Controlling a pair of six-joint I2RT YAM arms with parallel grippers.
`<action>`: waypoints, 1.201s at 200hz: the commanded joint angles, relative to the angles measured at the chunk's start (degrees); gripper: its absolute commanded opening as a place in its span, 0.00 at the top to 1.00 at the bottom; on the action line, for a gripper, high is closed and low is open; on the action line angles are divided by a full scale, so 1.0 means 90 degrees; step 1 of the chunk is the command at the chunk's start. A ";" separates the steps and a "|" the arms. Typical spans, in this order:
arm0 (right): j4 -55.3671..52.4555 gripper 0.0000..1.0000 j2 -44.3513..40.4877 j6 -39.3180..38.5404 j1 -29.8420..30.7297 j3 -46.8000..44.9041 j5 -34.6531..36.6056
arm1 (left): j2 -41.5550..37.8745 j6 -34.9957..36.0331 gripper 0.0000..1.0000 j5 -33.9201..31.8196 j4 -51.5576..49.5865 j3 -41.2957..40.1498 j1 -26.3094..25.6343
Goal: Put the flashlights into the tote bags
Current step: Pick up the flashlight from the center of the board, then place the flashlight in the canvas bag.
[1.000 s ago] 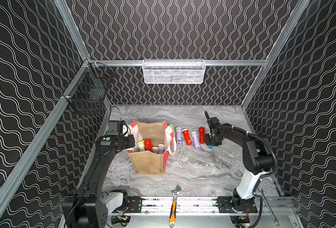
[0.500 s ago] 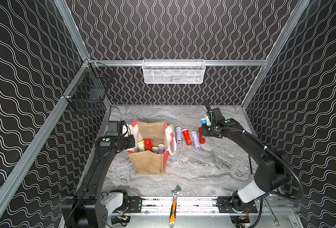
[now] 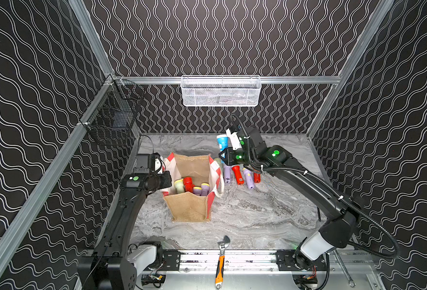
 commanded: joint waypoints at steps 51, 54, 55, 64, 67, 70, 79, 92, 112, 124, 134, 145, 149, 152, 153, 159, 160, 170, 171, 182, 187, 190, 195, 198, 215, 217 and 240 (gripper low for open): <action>0.0352 0.71 0.1174 0.0342 0.0802 0.0655 -0.1293 | -0.0129 0.0078 0.73 0.0018 0.0116 0.0037 0.0015; 0.0350 0.71 0.1212 0.0332 0.0831 0.0662 -0.1307 | -0.0134 0.0073 0.73 0.0009 0.0127 0.0028 0.0021; 0.0348 0.71 0.1223 0.0322 0.0842 0.0663 -0.1305 | -0.0142 0.0071 0.73 0.0003 0.0133 0.0027 0.0023; 0.0290 0.71 0.1304 0.0304 0.0914 0.0683 -0.1277 | -0.0149 0.0077 0.73 -0.0011 0.0141 0.0014 0.0016; 0.0272 0.71 0.1324 0.0303 0.0933 0.0679 -0.1254 | -0.0148 0.0078 0.73 -0.0012 0.0138 0.0013 0.0015; 0.0264 0.71 0.1340 0.0303 0.0946 0.0675 -0.1241 | -0.0144 0.0083 0.73 -0.0012 0.0138 0.0016 0.0015; 0.0291 0.71 0.1371 0.0335 0.0975 0.0618 -0.1242 | -0.0130 0.0088 0.73 -0.0022 0.0128 0.0016 0.0017; 0.0394 0.71 0.1414 0.0381 0.1011 0.0497 -0.1383 | -0.0144 0.0078 0.73 -0.0022 0.0133 0.0006 0.0023; 0.0240 0.71 0.1517 0.0398 0.1094 0.0426 -0.1557 | -0.0216 0.0054 0.73 -0.0027 0.0141 -0.0014 0.0011; 0.0108 0.71 0.1517 0.0360 0.1143 0.0359 -0.1586 | -0.0263 0.0046 0.73 -0.0058 0.0146 -0.0038 0.0017; 0.0008 0.71 0.1732 0.0351 0.1173 0.0281 -0.1587 | -0.0289 0.0049 0.73 -0.0071 0.0140 -0.0050 0.0025; -0.0070 0.71 0.1778 0.0358 0.1198 0.0176 -0.1610 | -0.0286 0.0046 0.73 -0.0040 0.0147 -0.0036 0.0020; -0.0087 0.71 0.1802 0.0354 0.1203 0.0137 -0.1631 | -0.0286 0.0059 0.73 -0.0034 0.0147 -0.0034 0.0020; -0.0098 0.70 0.1817 0.0367 0.1207 0.0103 -0.1643 | -0.0279 0.0051 0.73 -0.0017 0.0140 -0.0039 0.0021; -0.0101 0.70 0.1828 0.0369 0.1201 0.0096 -0.1649 | -0.0277 0.0055 0.73 -0.0010 0.0139 -0.0036 0.0023; -0.0127 0.70 0.1868 0.0384 0.1219 0.0039 -0.1663 | -0.0276 0.0053 0.73 0.0017 0.0140 -0.0033 0.0023; -0.0129 0.70 0.1873 0.0387 0.1222 0.0029 -0.1664 | -0.0276 0.0051 0.73 0.0017 0.0144 -0.0033 0.0019; -0.0123 0.70 0.1938 0.0400 0.1225 -0.0077 -0.1693 | -0.0288 0.0047 0.73 0.0044 0.0157 -0.0034 0.0017; -0.0118 0.70 0.1942 0.0410 0.1224 -0.0087 -0.1693 | -0.0287 0.0043 0.73 0.0045 0.0152 -0.0038 0.0016; -0.0084 0.71 0.2011 0.0466 0.1224 -0.0188 -0.1684 | -0.0286 0.0048 0.73 0.0072 0.0152 -0.0044 0.0016; -0.0083 0.71 0.2062 0.0485 0.1224 -0.0213 -0.1675 | -0.0286 0.0046 0.73 0.0083 0.0148 -0.0043 0.0021; -0.0083 0.71 0.2084 0.0496 0.1224 -0.0214 -0.1683 | -0.0286 0.0049 0.73 0.0100 0.0153 -0.0043 0.0021; -0.0083 0.71 0.2124 0.0502 0.1224 -0.0210 -0.1698 | -0.0286 0.0048 0.73 0.0109 0.0156 -0.0044 0.0021; -0.0087 0.71 0.2152 0.0512 0.1224 -0.0197 -0.1703 | -0.0286 0.0044 0.73 0.0114 0.0164 -0.0054 0.0016; -0.0059 0.71 0.2284 0.0552 0.1216 -0.0130 -0.1733 | -0.0267 0.0062 0.73 0.0153 0.0153 -0.0069 0.0016; -0.0053 0.71 0.2297 0.0555 0.1222 -0.0120 -0.1733 | -0.0259 0.0062 0.73 0.0161 0.0149 -0.0071 0.0020; -0.0083 0.70 0.2543 0.0639 0.1224 0.0088 -0.1723 | -0.0218 0.0064 0.73 0.0207 0.0131 -0.0088 0.0020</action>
